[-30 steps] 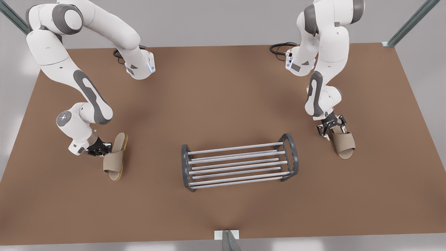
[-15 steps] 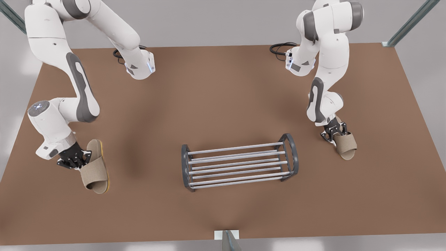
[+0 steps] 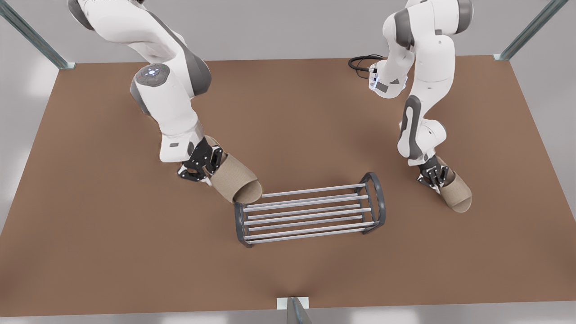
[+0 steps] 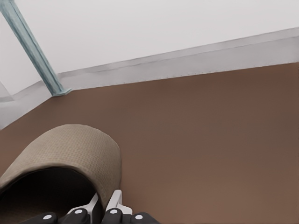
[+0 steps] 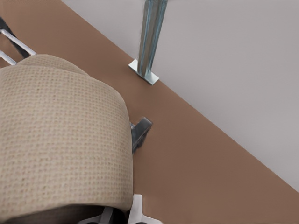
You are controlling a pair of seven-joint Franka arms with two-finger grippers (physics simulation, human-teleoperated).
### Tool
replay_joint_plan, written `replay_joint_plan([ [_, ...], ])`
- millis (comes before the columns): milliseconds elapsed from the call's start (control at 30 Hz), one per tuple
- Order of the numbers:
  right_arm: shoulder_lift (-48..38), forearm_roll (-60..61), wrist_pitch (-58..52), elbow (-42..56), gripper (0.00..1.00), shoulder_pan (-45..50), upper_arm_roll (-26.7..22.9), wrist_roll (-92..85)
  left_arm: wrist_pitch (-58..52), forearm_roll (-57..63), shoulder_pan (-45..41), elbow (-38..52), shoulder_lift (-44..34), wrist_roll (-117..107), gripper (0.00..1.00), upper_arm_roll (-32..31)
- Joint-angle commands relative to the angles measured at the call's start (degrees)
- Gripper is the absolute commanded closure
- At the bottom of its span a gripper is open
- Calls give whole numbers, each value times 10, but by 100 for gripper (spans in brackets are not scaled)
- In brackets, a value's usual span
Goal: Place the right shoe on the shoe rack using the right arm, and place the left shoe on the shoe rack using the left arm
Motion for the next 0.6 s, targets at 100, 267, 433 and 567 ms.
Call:
replay_joint_plan([
  [100,89,-76,-133,157,79,353,-300,630,8,7,-46,16,-100,-434,79,36],
  [267,174,-73,-174,272,79,496,-426,734,152,7,-59,125,-283,-377,79,32],
  [433,191,-80,-170,269,79,502,-436,768,169,-58,-197,179,-328,-360,79,13],
  [567,211,-93,-163,270,79,504,-436,772,168,-143,-279,221,-262,-360,79,11],
])
